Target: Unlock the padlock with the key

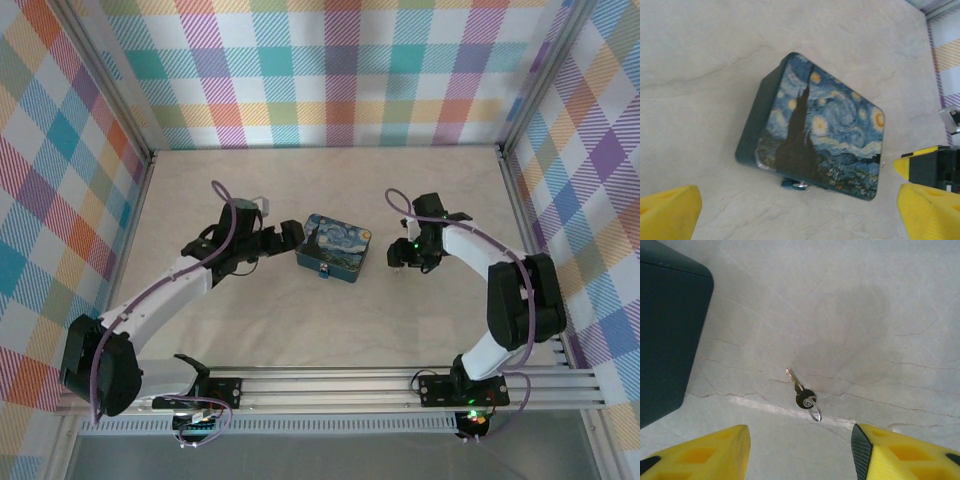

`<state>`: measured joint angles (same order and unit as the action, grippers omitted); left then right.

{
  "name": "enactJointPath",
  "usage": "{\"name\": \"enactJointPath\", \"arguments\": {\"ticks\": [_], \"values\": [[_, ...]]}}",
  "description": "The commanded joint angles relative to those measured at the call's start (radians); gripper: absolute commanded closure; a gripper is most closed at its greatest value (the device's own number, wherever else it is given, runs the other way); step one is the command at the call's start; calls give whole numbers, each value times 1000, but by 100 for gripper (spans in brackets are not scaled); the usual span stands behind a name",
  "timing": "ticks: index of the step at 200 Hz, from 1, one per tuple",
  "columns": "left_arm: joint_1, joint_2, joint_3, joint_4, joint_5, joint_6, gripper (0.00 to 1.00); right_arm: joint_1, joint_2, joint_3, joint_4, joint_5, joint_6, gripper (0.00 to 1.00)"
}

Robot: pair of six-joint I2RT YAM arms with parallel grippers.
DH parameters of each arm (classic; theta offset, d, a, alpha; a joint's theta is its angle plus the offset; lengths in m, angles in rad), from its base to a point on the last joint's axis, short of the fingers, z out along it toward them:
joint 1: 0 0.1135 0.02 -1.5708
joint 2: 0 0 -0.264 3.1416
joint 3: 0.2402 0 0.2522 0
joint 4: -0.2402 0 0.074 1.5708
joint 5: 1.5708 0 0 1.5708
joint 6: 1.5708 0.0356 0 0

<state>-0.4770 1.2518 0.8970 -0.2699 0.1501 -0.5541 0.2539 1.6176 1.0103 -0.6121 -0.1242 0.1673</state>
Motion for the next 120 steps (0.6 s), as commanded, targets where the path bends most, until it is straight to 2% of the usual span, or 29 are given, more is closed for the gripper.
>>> {"name": "enactJointPath", "arguments": {"ticks": [1,120], "values": [[-4,-41,-20,-54,-52,-4,0,2,36,26,-44,10,-36,46],[-5,-56,-12,-85,-70,0,0,2,113,49,-32,-22,-32,64]]}}
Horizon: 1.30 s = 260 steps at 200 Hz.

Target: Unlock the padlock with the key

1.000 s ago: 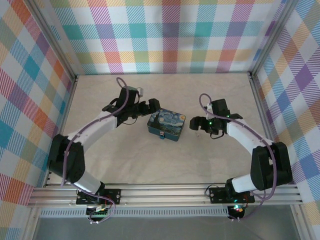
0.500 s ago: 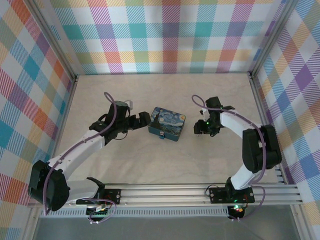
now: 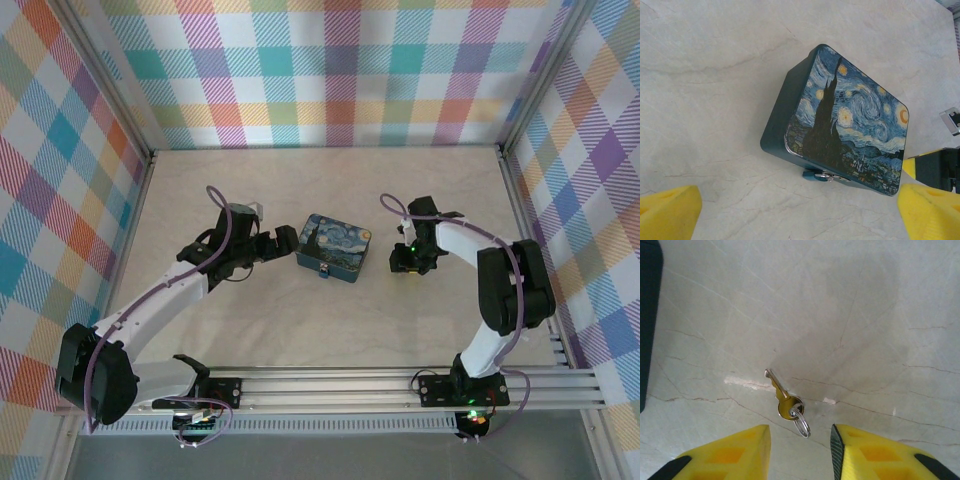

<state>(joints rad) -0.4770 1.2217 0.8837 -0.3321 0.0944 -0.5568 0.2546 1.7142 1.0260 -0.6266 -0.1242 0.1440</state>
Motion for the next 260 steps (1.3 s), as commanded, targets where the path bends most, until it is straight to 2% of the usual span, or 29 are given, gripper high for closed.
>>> {"name": "enactJointPath", "arguments": {"ticks": [1,92,187,239,260], "values": [[-5,-26,1,-24,-15,2,0,2,17,34,-19,-22,-9,64],[-5,-26,-2,-25,-15,0,0,5,72,49,-4,-41,-6,70],[-4,-34,6,-41,-25,5,0,6,99,25,15,-53,-1,86],[-4,-40,8,-53,-36,11,0,5,54,0,36,-77,20,99],[-5,-48,8,-57,-37,8,0,5,12,-13,44,-75,32,100]]}}
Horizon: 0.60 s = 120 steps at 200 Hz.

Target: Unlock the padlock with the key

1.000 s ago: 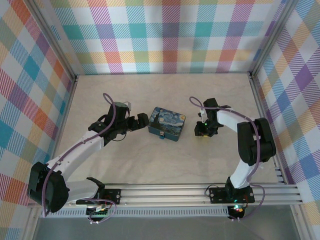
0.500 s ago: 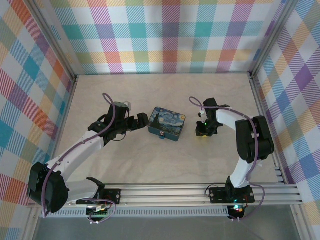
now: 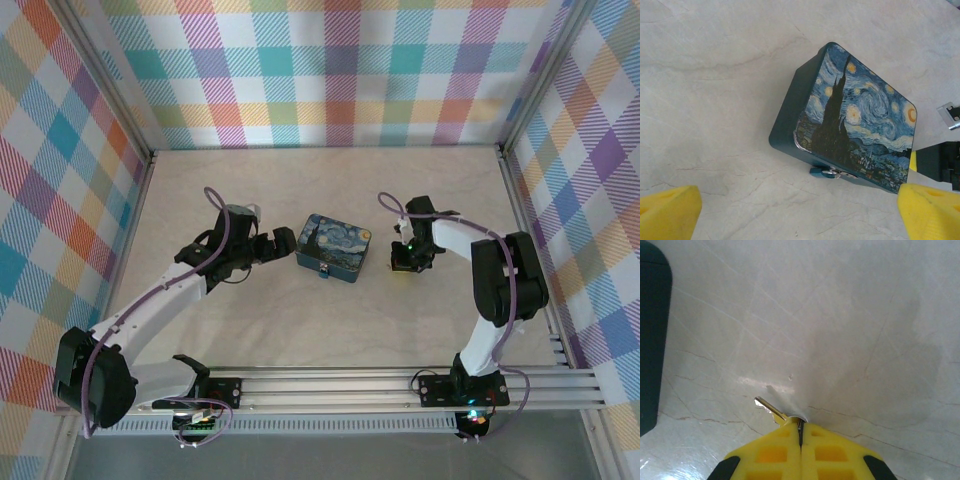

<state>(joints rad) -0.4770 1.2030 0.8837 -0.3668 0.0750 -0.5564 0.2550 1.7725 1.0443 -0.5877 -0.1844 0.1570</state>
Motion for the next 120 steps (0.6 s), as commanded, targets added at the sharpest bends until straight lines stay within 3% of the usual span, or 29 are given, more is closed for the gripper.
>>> {"name": "enactJointPath", "arguments": {"ticks": [1,72,120], "values": [[-5,-30,8,-23,-17,7,0,6,-50,-33,6,-15,21,100],[-22,-72,-35,148,80,-137,2,10,-310,-201,260,-200,248,100],[-147,9,14,266,78,-197,18,148,-498,-318,517,-169,448,100]]}}
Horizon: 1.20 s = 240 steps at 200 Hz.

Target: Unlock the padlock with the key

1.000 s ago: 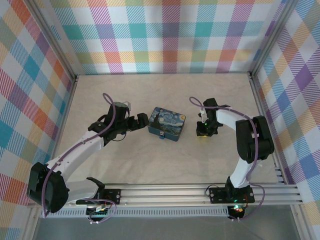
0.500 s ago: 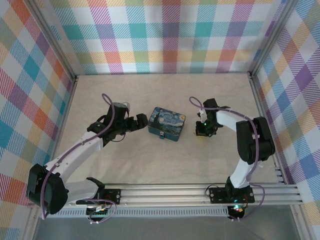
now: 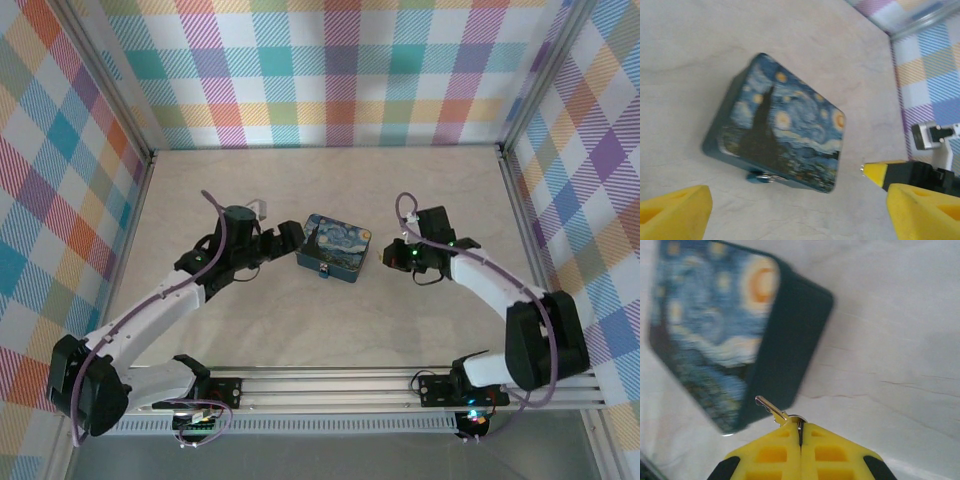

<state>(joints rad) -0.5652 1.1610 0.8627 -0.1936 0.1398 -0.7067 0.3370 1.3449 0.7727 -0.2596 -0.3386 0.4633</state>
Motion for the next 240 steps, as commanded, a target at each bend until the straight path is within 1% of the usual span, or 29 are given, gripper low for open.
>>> {"name": "enactJointPath", "arguments": {"ticks": [1,31,49,70,87,150,240], "values": [[-62,54,37,93,12,-47,18,69,-74,-48,193,-14,145,100],[-133,138,102,129,0,-42,24,174,-129,-90,314,39,226,100],[-160,179,141,123,-1,-24,28,218,-136,-84,329,54,238,100],[-181,205,162,119,-8,-11,32,246,-144,-70,319,74,238,100],[-188,223,162,136,1,-17,37,257,-144,-61,318,67,238,100],[-222,288,196,151,21,-20,47,272,-152,-49,338,50,263,100],[-243,332,220,162,24,-25,69,274,-165,-54,358,52,300,100]]}}
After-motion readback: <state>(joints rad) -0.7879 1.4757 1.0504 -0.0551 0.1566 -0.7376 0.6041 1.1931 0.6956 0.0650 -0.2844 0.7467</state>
